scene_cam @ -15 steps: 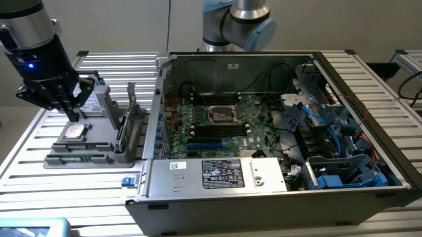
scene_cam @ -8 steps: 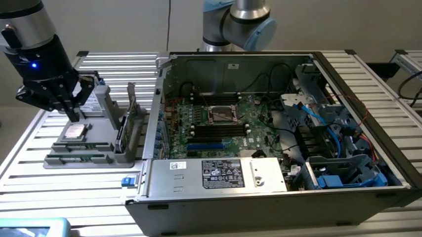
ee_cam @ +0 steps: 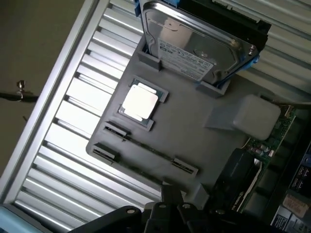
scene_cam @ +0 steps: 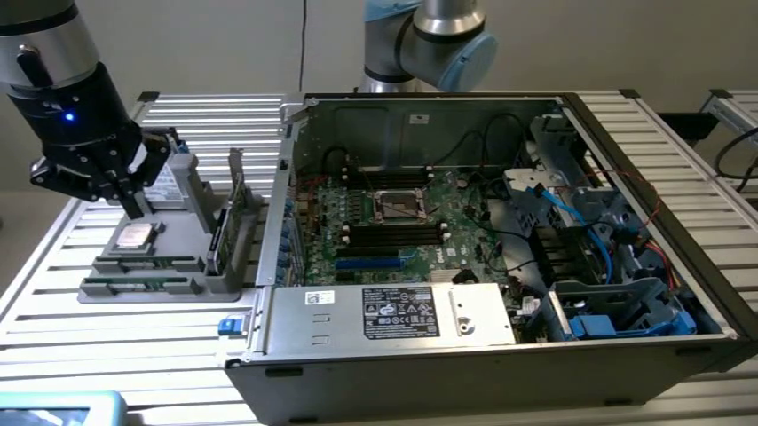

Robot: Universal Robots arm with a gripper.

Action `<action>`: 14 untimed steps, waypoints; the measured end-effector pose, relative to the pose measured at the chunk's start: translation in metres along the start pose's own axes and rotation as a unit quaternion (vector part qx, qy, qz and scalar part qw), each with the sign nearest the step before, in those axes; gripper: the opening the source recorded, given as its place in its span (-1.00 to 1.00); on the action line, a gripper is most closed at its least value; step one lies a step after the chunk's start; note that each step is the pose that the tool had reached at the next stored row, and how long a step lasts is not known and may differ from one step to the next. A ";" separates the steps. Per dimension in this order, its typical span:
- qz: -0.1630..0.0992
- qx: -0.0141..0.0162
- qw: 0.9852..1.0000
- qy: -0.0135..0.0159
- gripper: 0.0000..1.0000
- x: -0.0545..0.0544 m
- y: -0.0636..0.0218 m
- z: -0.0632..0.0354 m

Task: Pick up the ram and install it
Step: 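Pick up the ram and move it above insertion slot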

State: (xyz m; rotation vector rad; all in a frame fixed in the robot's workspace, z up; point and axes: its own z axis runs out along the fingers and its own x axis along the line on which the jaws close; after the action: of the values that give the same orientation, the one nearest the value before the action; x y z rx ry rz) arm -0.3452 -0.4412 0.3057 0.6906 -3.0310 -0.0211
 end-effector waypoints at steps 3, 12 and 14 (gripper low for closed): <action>-0.027 0.000 1.000 0.000 -0.79 0.000 0.0000 0.0000; -0.109 0.002 0.994 0.002 -0.79 0.000 0.0000 0.0000; -0.127 0.003 0.992 0.002 -0.79 0.000 0.0000 0.0000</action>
State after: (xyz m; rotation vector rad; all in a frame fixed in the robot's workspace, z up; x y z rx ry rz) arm -0.3452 -0.4413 0.3057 1.0710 -2.9172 -0.0182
